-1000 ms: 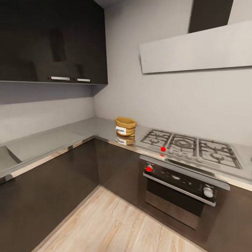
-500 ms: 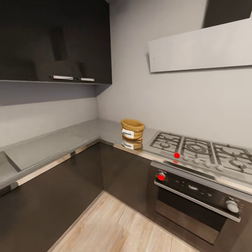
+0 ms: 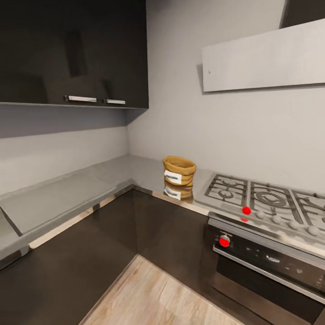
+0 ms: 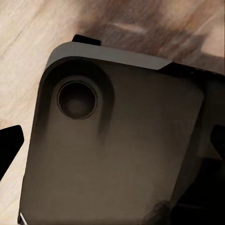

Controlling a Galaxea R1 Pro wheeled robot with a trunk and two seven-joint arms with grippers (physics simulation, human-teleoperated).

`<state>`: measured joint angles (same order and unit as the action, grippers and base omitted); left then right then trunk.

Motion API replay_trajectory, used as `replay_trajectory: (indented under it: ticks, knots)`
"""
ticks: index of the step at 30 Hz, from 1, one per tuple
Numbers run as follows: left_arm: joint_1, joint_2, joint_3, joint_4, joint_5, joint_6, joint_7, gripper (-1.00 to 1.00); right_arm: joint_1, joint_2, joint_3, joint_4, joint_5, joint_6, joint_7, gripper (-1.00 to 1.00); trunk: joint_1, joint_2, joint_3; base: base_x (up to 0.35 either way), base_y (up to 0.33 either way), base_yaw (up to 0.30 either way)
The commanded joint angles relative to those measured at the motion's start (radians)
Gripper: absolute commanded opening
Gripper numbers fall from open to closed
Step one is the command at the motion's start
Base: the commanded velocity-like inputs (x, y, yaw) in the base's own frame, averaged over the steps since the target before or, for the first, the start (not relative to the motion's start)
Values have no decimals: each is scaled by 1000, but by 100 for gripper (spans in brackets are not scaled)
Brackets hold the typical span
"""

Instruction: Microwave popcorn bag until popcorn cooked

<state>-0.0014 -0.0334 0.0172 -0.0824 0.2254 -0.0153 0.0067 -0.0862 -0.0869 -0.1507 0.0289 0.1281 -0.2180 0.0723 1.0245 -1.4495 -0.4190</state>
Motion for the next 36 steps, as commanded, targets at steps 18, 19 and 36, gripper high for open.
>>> replay_trajectory:
  ticks: [18, 19, 36]
  knots:
    - [0, 0, 1, 0, 5, -2, 1, 100, -1, 1, -10, 3, 10, -6, 1, 100, 0, -1, -1, 222, 169, -41]
    - [0, 0, 1, 0, 5, -2, 1, 100, -1, 2, -10, 3, 10, -6, 1, 100, 0, -1, -1, 47, 22, -232]
    - [0, 0, 2, -2, 5, -2, 1, 100, -1, 3, -10, 3, 10, -6, 1, 100, 0, -1, -1, 4, 2, -241]
